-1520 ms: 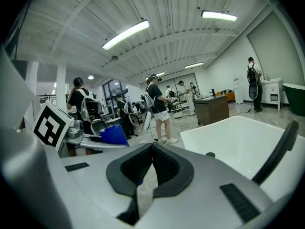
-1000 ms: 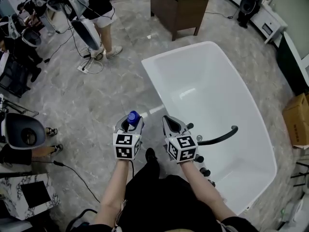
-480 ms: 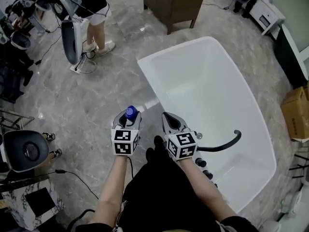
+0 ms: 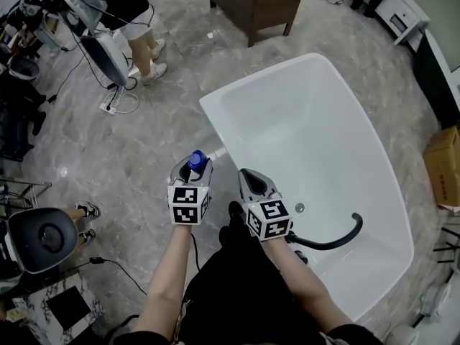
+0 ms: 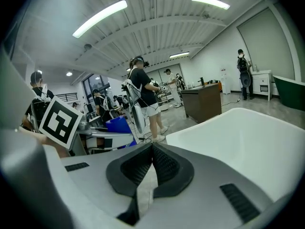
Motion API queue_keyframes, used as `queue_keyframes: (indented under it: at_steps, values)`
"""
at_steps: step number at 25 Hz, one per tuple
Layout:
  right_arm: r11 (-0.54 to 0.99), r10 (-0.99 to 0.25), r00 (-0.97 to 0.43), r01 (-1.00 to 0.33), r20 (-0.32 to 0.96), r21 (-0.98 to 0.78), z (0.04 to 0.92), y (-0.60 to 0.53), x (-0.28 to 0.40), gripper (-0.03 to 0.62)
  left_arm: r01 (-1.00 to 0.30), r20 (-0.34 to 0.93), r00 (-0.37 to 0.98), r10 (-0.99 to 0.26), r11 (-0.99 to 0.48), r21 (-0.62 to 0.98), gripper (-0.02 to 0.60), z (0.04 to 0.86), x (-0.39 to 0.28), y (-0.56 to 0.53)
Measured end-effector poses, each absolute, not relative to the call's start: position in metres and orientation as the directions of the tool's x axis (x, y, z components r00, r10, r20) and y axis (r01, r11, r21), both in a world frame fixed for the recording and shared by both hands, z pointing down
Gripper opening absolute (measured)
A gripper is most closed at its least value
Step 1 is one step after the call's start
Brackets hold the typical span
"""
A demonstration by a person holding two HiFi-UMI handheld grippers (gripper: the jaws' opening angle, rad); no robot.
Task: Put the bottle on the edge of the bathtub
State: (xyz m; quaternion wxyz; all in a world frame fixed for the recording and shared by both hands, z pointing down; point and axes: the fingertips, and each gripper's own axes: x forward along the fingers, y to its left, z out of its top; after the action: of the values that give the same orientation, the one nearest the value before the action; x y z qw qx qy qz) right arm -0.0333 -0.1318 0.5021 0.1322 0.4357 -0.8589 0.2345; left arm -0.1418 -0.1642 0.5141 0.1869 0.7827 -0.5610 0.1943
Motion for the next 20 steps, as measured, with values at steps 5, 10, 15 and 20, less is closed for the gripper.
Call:
queue_keyframes:
  at_steps: [5,10,15,20]
  values:
    - [0.492,-0.680,-0.577,-0.817,0.453,-0.301,0.517,-0.160,-0.030,0.003,-0.949,0.508,0.299,-0.807,-0.306,0.073,0.160,0.523,-0.134,-0.210]
    - [0.472,-0.681,-0.568,-0.823,0.463,-0.316,0.529,-0.185,-0.026,0.003,-0.947,0.506,0.306,-0.807,-0.315,0.070,0.160,0.538,-0.131,-0.248]
    - [0.461,-0.665,-0.570,-0.822,0.483,-0.335,0.543,-0.198,-0.029,0.003,-0.950,0.514,0.298,-0.804,-0.303,0.076,0.160,0.554,-0.131,-0.276]
    - [0.455,-0.654,-0.571,-0.821,0.496,-0.346,0.555,-0.213,-0.030,0.003,-0.949,0.515,0.302,-0.802,-0.306,0.078,0.160,0.568,-0.126,-0.302]
